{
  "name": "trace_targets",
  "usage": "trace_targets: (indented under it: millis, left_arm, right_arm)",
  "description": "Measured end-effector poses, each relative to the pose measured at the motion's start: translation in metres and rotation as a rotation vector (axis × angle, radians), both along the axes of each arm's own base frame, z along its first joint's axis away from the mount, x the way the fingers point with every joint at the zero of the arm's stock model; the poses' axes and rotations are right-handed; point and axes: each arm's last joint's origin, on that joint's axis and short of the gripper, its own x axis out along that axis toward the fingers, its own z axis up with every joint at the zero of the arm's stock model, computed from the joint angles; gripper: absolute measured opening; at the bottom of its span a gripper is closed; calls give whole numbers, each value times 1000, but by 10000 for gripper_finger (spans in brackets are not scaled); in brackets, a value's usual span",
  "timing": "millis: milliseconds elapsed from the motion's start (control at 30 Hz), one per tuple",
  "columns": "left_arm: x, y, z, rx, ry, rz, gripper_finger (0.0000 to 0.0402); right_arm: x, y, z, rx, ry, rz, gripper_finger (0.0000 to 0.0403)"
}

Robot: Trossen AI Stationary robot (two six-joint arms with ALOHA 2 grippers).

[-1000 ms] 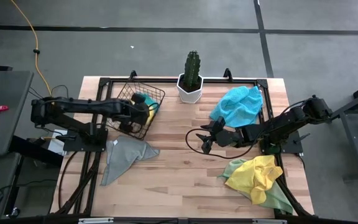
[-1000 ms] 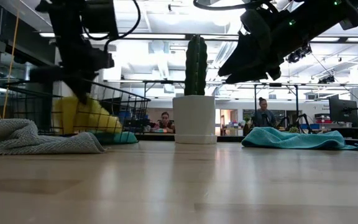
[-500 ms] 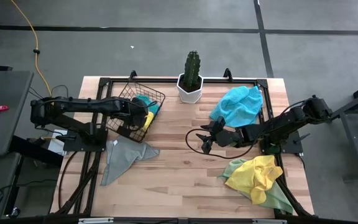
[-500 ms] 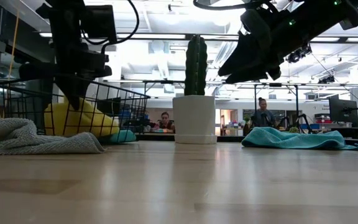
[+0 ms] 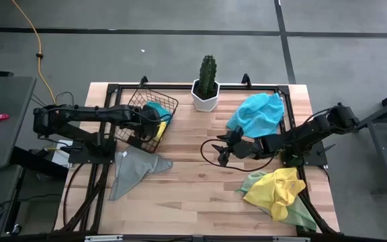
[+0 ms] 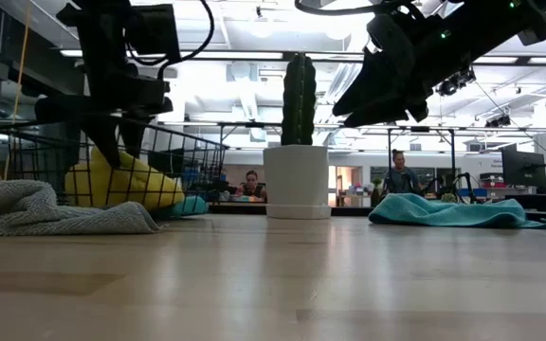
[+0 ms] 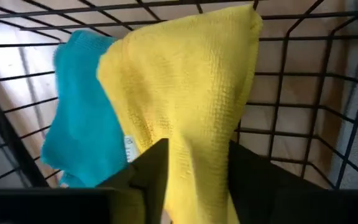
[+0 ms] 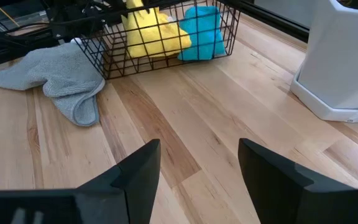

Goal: Fold microfiber towels
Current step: Put the folded yellow microfiber towel into the mesh basket

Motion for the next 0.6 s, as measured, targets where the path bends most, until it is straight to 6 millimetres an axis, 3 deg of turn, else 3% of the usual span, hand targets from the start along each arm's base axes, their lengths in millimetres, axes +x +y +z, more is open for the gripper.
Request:
trace_targets:
  millis: [167, 333, 500, 600]
  left_arm:
    - [9, 2, 23, 16, -58, 54, 184]
    - [16, 3, 46, -11, -137, 76, 188]
    - [13, 9, 40, -92, -166, 140, 156]
    - [13, 16, 23, -238, -215, 214, 105]
  right_arm:
    - [0, 0, 0, 0, -1, 0, 209]
    - [0, 0, 0, 0, -2, 0, 209]
    - [0, 0, 0, 2, -1, 3, 209]
    - [0, 0, 0, 3, -1, 5, 209]
